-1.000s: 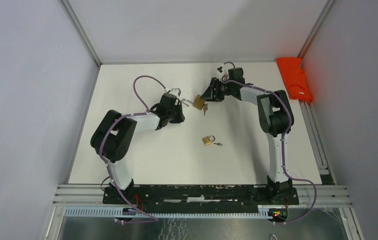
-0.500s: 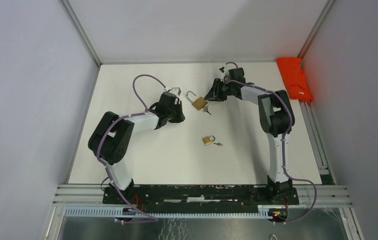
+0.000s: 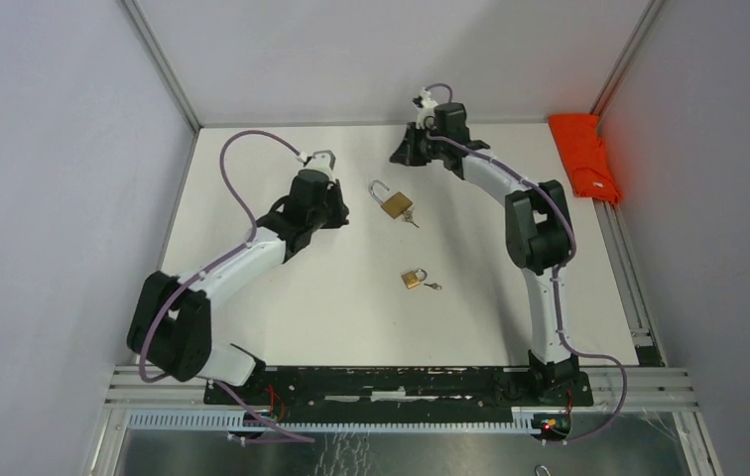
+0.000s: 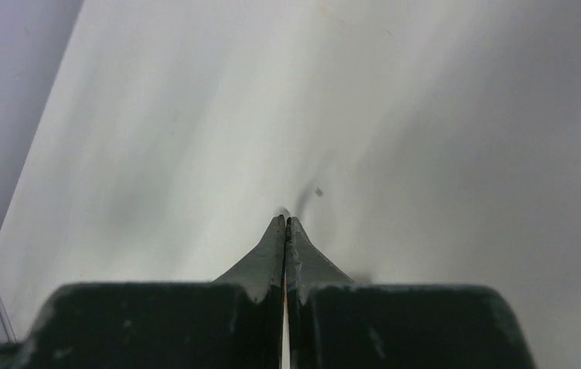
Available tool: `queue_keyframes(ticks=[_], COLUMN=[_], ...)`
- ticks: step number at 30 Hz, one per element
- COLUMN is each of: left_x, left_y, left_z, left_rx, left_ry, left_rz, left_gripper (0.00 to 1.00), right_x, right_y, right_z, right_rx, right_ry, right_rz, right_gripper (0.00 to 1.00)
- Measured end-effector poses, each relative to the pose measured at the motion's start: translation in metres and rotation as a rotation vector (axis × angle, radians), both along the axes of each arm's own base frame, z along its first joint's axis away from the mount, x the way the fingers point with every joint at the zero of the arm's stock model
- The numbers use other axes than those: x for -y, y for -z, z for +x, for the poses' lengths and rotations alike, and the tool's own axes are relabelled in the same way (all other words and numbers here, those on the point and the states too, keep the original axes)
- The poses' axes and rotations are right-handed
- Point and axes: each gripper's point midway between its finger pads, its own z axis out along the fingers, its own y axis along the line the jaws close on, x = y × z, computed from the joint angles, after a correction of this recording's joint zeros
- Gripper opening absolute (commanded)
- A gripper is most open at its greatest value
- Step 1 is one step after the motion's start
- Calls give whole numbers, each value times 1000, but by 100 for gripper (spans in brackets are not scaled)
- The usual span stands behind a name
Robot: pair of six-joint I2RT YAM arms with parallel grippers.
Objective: Unlock with the key
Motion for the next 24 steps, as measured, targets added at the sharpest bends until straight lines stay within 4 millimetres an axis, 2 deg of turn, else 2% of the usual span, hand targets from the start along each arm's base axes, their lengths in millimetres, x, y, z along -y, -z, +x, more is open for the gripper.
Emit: queue_keyframes(ticks=[2,4,7,10,13,18,22,24], left_x=[-6,-13,-22,-29,-33,-36,-34,-29], left_y=[-15,-31,-55,-74,-86,-87,-87,-86], left_z=[-5,-9,-18,-24,-28,-31,-29,-22], left_rx=[19,45,84,122,144,143,144,133], left_ry=[-17,-33,-53,-67,-78,-82,-81,-75], left_rz=[3,1,-8,-20,-25,-22,-23,-21], left_gripper=[2,2,2,2,2,2,2,2], right_x=[-24,-43,-66,-78,-81,-88,-87,-74], right_y=[-9,-6,13,37,45,33,27,23], right_z=[6,3,-9,-23,-30,-31,-52,-68], right_rx=[41,46,17,-34,-59,-28,-28,-34], right_ry=[-33,-62,-103,-130,-138,-169,-203,-177], right_rz=[3,5,-5,-27,-34,59,169,188], right_gripper=[0,0,0,0,0,0,0,0])
